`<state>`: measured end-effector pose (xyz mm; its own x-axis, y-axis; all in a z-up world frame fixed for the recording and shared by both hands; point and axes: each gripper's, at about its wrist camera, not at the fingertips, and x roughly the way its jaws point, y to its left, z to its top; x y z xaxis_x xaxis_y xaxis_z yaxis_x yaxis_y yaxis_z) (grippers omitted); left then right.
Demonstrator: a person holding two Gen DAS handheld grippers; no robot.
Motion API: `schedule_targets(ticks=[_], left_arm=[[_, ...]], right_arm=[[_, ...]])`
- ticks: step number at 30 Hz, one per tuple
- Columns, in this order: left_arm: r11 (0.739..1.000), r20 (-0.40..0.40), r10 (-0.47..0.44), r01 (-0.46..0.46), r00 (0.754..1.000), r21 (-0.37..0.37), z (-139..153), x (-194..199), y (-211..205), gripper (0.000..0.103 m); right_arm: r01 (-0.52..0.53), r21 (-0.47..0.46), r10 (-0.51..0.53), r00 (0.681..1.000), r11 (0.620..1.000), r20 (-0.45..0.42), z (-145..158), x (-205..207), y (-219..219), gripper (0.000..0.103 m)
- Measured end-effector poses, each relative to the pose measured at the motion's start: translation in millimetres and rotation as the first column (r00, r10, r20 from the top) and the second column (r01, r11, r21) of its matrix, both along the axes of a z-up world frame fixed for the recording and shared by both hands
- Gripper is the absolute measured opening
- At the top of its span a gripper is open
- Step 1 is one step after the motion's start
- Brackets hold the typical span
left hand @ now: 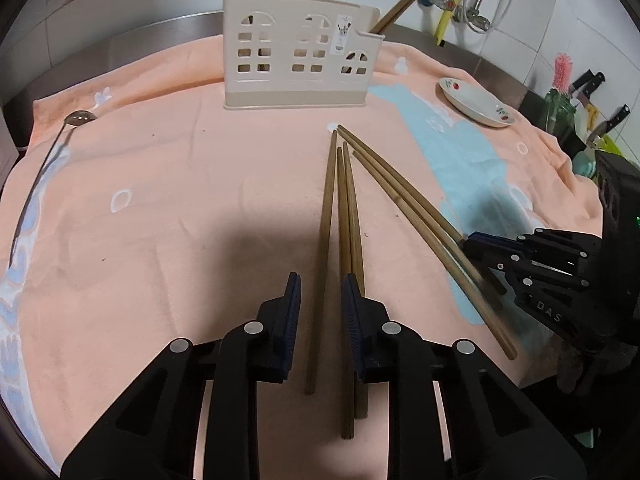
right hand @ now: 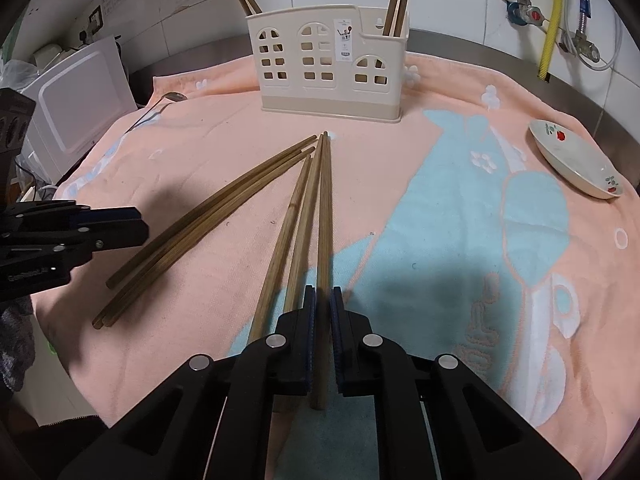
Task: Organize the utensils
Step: 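Close the left tool on a chopstick while the right tool grasps another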
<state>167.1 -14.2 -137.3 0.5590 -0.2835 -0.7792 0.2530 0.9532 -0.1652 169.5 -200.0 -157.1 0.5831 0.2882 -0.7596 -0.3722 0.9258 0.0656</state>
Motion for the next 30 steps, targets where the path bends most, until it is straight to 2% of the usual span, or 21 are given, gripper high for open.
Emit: schedule_targets(ticks=[9, 25, 30], left_arm=[[1.0, -0.033, 0.005, -0.005, 0.999, -0.001, -11, 11, -1, 0.018], [1.0, -0.052, -0.008, 0.009, 0.999, 0.004, -20, 16, -5, 0.017], [0.999, -0.048, -0.01, 0.012, 0.999, 0.04, -20, 18, -11, 0.014]], right_arm=[[0.005, 0.005, -0.005, 1.0, 1.0, -0.001, -1, 1, -1, 0.007], [0.007, 0.001, -0.007, 1.0, 1.0, -0.008, -3, 4, -2, 0.008], [0.009, 0.003, -0.009, 1.0, 1.0, -0.008, -5, 3, -2, 0.009]])
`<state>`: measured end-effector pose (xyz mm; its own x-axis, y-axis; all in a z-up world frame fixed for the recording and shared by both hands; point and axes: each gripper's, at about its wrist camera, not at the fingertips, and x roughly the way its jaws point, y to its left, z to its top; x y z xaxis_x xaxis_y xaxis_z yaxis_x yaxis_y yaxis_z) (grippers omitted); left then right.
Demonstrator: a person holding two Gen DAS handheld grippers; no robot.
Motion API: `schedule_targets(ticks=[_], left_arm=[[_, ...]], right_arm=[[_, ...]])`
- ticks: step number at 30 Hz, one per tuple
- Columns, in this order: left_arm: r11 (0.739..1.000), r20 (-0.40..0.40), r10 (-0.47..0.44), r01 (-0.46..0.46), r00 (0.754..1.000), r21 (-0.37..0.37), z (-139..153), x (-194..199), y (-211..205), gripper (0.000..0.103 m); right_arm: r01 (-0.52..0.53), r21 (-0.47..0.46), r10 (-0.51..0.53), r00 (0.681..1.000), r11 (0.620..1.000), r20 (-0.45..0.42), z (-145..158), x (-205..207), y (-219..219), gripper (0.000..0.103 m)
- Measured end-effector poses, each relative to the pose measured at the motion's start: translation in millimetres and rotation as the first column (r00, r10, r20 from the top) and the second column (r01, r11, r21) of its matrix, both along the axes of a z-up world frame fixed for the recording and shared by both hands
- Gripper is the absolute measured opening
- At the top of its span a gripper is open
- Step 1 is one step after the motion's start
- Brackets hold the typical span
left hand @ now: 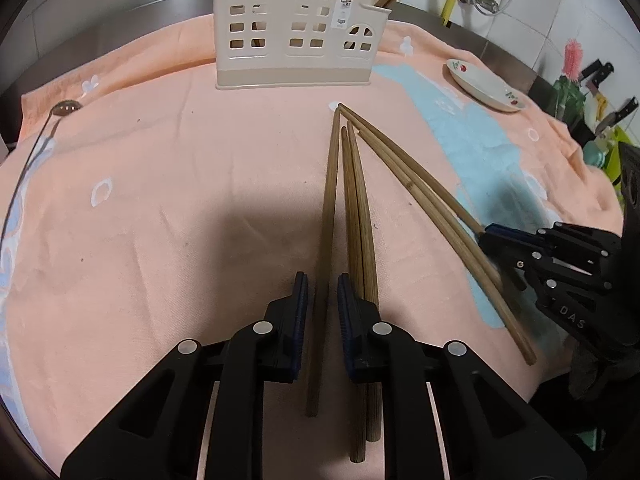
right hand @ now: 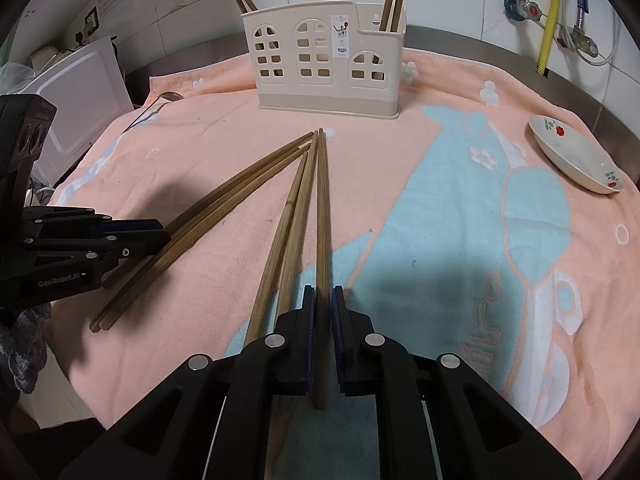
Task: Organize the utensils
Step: 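Close the left tool on a chopstick while the right tool grasps another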
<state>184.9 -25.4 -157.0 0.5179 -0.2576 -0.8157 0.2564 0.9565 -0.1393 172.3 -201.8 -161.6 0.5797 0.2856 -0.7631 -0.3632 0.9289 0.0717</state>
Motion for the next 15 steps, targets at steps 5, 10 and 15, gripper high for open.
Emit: schedule_targets(ticks=[5, 10, 15], left_arm=[[1.0, -0.021, 0.005, -0.005, 1.0, 0.013, 3, 3, 1, 0.007], [1.0, -0.023, 0.006, -0.007, 1.0, -0.001, 6, 1, 4, 0.005], [1.0, 0.003, 0.006, -0.006, 1.0, -0.014, 18, -4, 6, 0.005]], right_arm=[[-0.002, -0.012, 0.002, 1.0, 1.0, 0.002, 0, 0, 1, 0.008], [0.0, -0.003, 0.0, 1.0, 1.0, 0.007, 2, -3, 1, 0.007], [-0.004, -0.005, 0.004, 0.999, 1.0, 0.051, 17, -9, 1, 0.007]])
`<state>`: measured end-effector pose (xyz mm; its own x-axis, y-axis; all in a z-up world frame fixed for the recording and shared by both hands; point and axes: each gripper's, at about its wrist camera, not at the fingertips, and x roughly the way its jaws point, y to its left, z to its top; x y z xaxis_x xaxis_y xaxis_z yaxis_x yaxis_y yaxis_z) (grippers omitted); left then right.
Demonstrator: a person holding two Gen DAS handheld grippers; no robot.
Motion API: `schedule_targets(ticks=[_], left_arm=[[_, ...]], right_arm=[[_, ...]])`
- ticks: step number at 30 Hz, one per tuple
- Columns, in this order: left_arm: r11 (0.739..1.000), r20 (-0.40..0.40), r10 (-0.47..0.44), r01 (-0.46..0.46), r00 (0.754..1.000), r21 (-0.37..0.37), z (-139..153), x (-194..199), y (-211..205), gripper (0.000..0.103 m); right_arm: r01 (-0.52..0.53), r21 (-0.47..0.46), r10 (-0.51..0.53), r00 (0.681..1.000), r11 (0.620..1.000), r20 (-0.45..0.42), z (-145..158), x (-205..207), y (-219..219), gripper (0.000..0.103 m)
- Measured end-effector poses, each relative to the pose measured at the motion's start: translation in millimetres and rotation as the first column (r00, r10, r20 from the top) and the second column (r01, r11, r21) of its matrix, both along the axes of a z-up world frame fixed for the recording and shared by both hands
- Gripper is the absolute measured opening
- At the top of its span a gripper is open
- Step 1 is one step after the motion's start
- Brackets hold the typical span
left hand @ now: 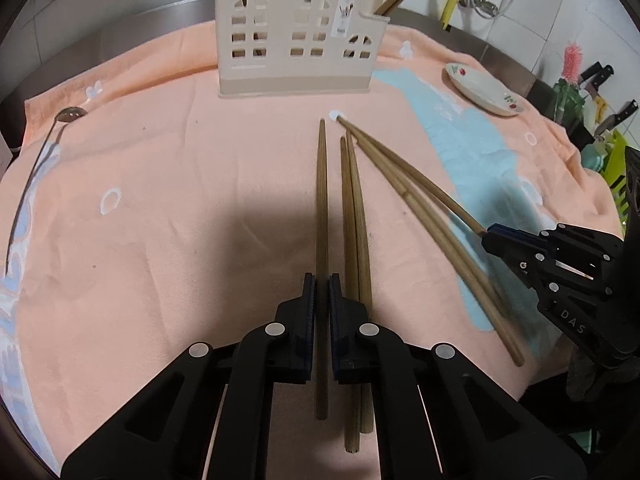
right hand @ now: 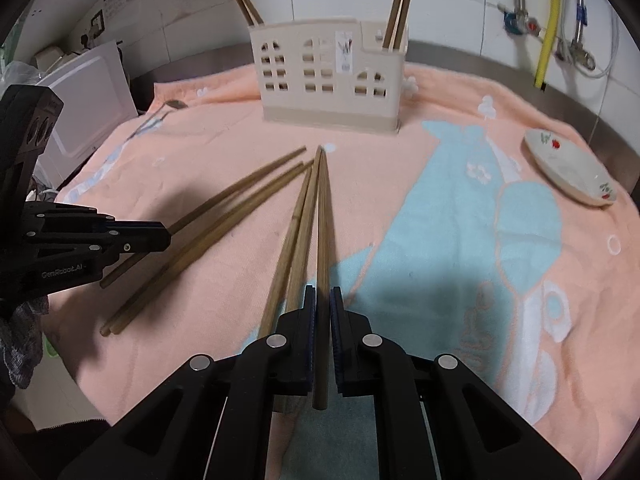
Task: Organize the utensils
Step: 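Close the left tool on a chopstick while the right tool grasps another, then lift the left tool's chopstick over the caddy while the right tool carries its own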
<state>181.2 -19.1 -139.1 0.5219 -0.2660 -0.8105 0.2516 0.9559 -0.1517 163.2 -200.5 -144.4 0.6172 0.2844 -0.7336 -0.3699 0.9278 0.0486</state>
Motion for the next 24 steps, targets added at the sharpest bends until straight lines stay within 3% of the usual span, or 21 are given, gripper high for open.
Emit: schedule_targets(ticks=[14, 24], left_arm=[[0.999, 0.148, 0.015, -0.009, 0.989, -0.04, 65, -8, 10, 0.005], [0.999, 0.192, 0.011, -0.004, 0.981, -0.04, 97, 8, 13, 0.005]], right_arm=[[-0.007, 0.039, 0.0, 0.983, 0.999, 0.184, 73, -1, 2, 0.007], [-0.03, 0.031, 0.021, 0.966, 0.999, 0.257, 120, 19, 11, 0.007]])
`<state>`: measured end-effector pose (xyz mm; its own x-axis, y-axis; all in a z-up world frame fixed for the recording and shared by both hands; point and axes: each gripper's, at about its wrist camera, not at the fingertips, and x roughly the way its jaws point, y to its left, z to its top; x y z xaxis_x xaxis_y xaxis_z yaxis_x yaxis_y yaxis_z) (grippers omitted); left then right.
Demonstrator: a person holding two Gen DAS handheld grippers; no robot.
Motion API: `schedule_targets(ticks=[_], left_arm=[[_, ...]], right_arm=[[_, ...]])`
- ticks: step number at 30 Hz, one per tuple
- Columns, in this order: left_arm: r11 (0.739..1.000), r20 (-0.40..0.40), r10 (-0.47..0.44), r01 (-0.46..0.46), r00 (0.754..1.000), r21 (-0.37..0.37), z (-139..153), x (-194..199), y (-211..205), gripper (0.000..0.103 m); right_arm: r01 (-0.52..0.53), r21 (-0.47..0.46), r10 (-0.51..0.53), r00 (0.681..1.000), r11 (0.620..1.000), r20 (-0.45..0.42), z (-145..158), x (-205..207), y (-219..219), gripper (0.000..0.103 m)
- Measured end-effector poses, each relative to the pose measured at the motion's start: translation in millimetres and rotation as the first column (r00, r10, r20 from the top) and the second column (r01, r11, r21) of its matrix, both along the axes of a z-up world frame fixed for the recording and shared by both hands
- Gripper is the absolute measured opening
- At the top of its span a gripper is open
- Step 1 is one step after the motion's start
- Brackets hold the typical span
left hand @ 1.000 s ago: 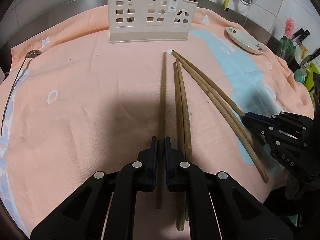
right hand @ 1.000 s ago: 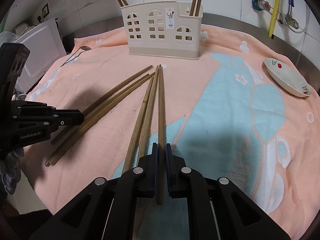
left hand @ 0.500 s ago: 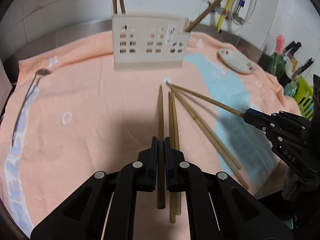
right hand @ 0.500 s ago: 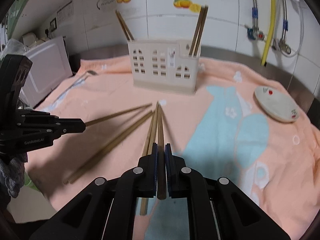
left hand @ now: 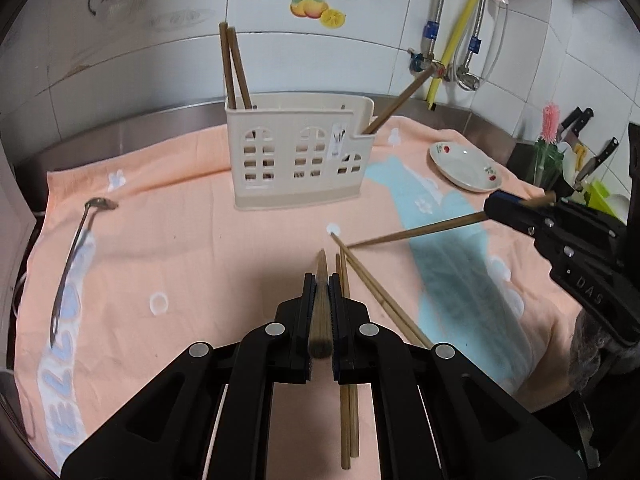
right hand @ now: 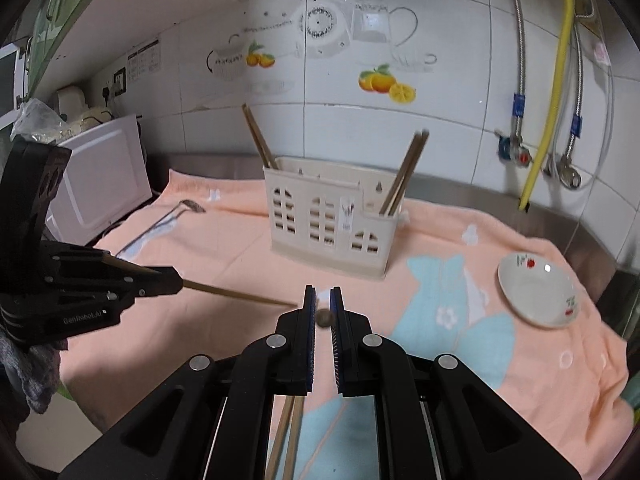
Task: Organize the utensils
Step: 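Lift the left tool's chopstick over the caddy while the right tool carries its own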
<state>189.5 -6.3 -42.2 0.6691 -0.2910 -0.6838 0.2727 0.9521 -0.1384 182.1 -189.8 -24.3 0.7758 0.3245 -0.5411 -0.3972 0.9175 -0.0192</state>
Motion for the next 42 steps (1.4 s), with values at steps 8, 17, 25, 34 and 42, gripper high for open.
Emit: schedule_targets(ticks=[8, 17, 25, 34, 42], left_arm=[[1.0, 0.011, -0.005, 0.005, 1.0, -0.001, 18, 24, 1, 0.005], [1.0, 0.056, -0.02, 0.02, 0.998, -0.007, 50, 45, -3, 0.005], [1.0, 0.136, -0.003, 0.003, 0.991, -0.003, 94, 63, -1, 0.005], [0.999, 0.257, 0.037, -0.039, 0.966, 0.003, 154, 89, -2, 0.005], [0.995, 0.293, 0.098, -0.094, 0.951, -0.029, 177, 121, 8, 0.005]], right_arm=[[-0.017, 0.009, 0.017, 1.0, 1.0, -0.005, 38, 27, 3, 0.007], [-0.036, 0.001, 0.036, 0.999, 0.999, 0.031, 78, 51, 10, 0.007], [-0.03, 0.027, 0.029, 0.999, 0.999, 0.045, 104, 76, 9, 0.007], [-0.007, 0.07, 0.001, 0.996, 0.998, 0.086, 139, 101, 6, 0.007], [0.007, 0.076, -0.017, 0.991, 0.997, 0.13, 162, 122, 12, 0.007]])
